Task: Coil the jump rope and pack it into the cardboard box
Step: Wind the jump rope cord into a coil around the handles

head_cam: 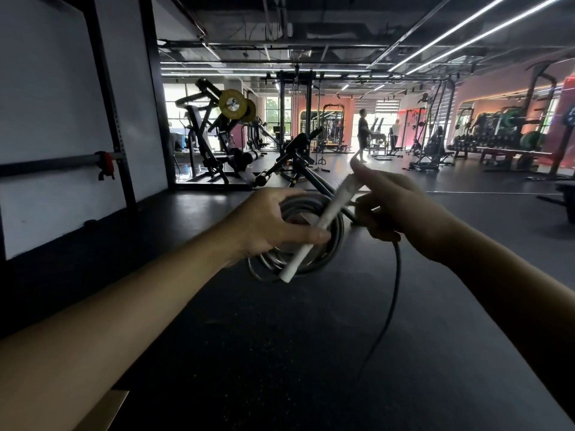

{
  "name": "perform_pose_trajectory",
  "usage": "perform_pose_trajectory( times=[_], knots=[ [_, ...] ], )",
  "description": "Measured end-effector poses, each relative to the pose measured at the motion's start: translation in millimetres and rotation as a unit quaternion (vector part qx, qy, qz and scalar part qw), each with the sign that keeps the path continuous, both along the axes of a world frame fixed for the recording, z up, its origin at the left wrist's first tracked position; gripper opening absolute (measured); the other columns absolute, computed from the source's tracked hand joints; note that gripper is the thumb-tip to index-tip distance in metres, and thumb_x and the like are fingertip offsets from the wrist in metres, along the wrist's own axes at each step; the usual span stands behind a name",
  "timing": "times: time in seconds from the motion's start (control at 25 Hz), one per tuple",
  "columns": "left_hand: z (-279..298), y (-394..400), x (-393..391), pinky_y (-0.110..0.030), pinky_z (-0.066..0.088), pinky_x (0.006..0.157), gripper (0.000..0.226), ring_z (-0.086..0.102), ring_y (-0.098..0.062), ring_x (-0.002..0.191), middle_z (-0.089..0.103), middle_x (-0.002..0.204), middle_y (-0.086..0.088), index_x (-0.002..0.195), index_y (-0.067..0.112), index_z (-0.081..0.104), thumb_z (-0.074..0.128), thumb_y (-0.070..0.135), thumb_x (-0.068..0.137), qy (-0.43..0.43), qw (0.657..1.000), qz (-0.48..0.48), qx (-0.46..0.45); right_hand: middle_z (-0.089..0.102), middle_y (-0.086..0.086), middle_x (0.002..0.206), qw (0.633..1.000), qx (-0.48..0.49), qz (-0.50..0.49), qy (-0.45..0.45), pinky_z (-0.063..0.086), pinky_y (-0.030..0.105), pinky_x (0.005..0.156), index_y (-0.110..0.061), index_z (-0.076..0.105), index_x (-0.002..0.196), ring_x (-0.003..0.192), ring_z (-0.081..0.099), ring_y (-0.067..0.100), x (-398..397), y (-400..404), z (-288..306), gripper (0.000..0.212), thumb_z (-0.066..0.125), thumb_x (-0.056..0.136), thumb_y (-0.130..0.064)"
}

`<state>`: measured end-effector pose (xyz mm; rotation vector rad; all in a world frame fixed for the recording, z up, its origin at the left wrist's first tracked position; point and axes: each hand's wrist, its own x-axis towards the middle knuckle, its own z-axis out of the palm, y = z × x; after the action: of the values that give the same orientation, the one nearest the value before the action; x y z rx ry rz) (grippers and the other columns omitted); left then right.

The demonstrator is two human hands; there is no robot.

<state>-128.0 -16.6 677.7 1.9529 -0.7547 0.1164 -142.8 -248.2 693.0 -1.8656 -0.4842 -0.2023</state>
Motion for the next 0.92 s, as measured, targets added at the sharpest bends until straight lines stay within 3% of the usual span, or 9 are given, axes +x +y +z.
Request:
perform_pose_trajectory(
  times=[0.08, 0.16, 0.24, 0.32, 0.48, 0.64, 0.76, 0.84, 0.92],
  knots=[
    [-4, -5, -3, -0.013, 0.048, 0.059, 0.021, 0.069, -0.003, 0.068, 0.079, 0.087, 0.005, 0.1, 0.017, 0.074, 0.082, 0.012, 0.081, 0.015, 0.988, 0.011, -0.151, 0.051, 0.004, 0.06, 0.998, 0.053, -0.023, -0.001, 0.03, 0.029, 0.047, -0.001, 0.065, 0.099, 0.048, 0.039, 0.019, 4, -4, -5, 0.07, 0.044, 0.096, -0.068],
    [-11, -15, -2, -0.021, 0.038, 0.055, 0.017, 0.054, -0.006, 0.058, 0.075, 0.089, -0.007, 0.092, 0.018, 0.074, 0.084, 0.024, 0.079, 0.052, 0.952, 0.042, -0.297, 0.058, 0.005, 0.072, 0.997, 0.077, -0.02, -0.005, 0.033, 0.03, 0.049, -0.008, 0.068, 0.101, 0.05, 0.044, 0.019, 4, 1, -16, 0.071, 0.04, 0.095, -0.073],
    [-17, -29, 0, -0.031, 0.045, 0.067, 0.033, 0.06, -0.017, 0.078, 0.076, 0.098, -0.009, 0.091, 0.021, 0.077, 0.087, 0.042, 0.067, 0.114, 0.895, 0.085, -0.423, 0.059, 0.008, 0.085, 0.997, 0.081, -0.001, -0.012, 0.036, 0.03, 0.05, -0.015, 0.065, 0.112, 0.054, 0.045, 0.018, -3, 17, -31, 0.071, 0.036, 0.092, -0.076],
    [-22, -44, -3, -0.043, 0.055, 0.088, 0.043, 0.065, -0.02, 0.095, 0.079, 0.107, -0.002, 0.096, 0.027, 0.079, 0.086, 0.055, 0.065, 0.141, 0.858, 0.141, -0.474, 0.052, 0.008, 0.079, 0.992, 0.121, -0.005, -0.027, 0.033, 0.027, 0.05, -0.013, 0.062, 0.112, 0.057, 0.04, 0.022, -11, 44, -44, 0.067, 0.046, 0.089, -0.075],
    [-30, -68, -16, -0.04, 0.058, 0.095, 0.043, 0.071, -0.014, 0.101, 0.079, 0.104, 0.007, 0.11, 0.03, 0.076, 0.083, 0.054, 0.074, 0.148, 0.84, 0.178, -0.491, 0.06, -0.011, 0.058, 0.959, 0.241, -0.114, -0.091, 0.042, 0.019, 0.048, -0.012, 0.068, 0.091, 0.051, 0.054, 0.002, -10, 80, -55, 0.034, 0.064, 0.096, -0.045],
    [-35, -56, -12, -0.046, 0.056, 0.099, 0.051, 0.073, -0.022, 0.107, 0.08, 0.107, 0.004, 0.108, 0.031, 0.076, 0.084, 0.059, 0.066, 0.173, 0.86, 0.152, -0.456, 0.068, -0.007, 0.056, 0.946, 0.306, -0.076, -0.082, 0.05, 0.018, 0.052, -0.011, 0.069, 0.083, 0.053, 0.065, 0.003, -7, 77, -54, 0.021, 0.066, 0.098, -0.024],
    [-38, -35, -3, -0.048, 0.055, 0.097, 0.07, 0.069, -0.03, 0.117, 0.077, 0.118, 0.0, 0.121, 0.028, 0.07, 0.087, 0.058, 0.061, 0.146, 0.888, 0.137, -0.414, 0.062, -0.008, 0.052, 0.964, 0.234, -0.082, -0.098, 0.043, 0.014, 0.046, -0.012, 0.066, 0.075, 0.046, 0.055, 0.0, -3, 65, -48, 0.023, 0.067, 0.097, -0.02],
    [-30, -9, 0, -0.038, 0.051, 0.09, 0.086, 0.065, -0.023, 0.118, 0.07, 0.125, 0.004, 0.136, 0.03, 0.055, 0.089, 0.054, 0.06, 0.073, 0.897, 0.185, -0.395, 0.057, -0.006, 0.051, 0.98, 0.149, -0.076, -0.11, 0.04, 0.017, 0.044, -0.013, 0.064, 0.071, 0.043, 0.049, 0.004, 3, 49, -40, 0.027, 0.068, 0.097, -0.022],
    [-11, 19, 1, -0.028, 0.047, 0.094, 0.092, 0.058, -0.011, 0.123, 0.061, 0.135, 0.008, 0.141, 0.037, 0.044, 0.089, 0.05, 0.062, -0.047, 0.947, 0.167, -0.272, 0.058, -0.004, 0.052, 0.99, 0.036, -0.056, -0.121, 0.041, 0.02, 0.045, -0.02, 0.064, 0.069, 0.044, 0.05, 0.007, 8, 33, -28, 0.028, 0.069, 0.096, -0.024]
  ],
)
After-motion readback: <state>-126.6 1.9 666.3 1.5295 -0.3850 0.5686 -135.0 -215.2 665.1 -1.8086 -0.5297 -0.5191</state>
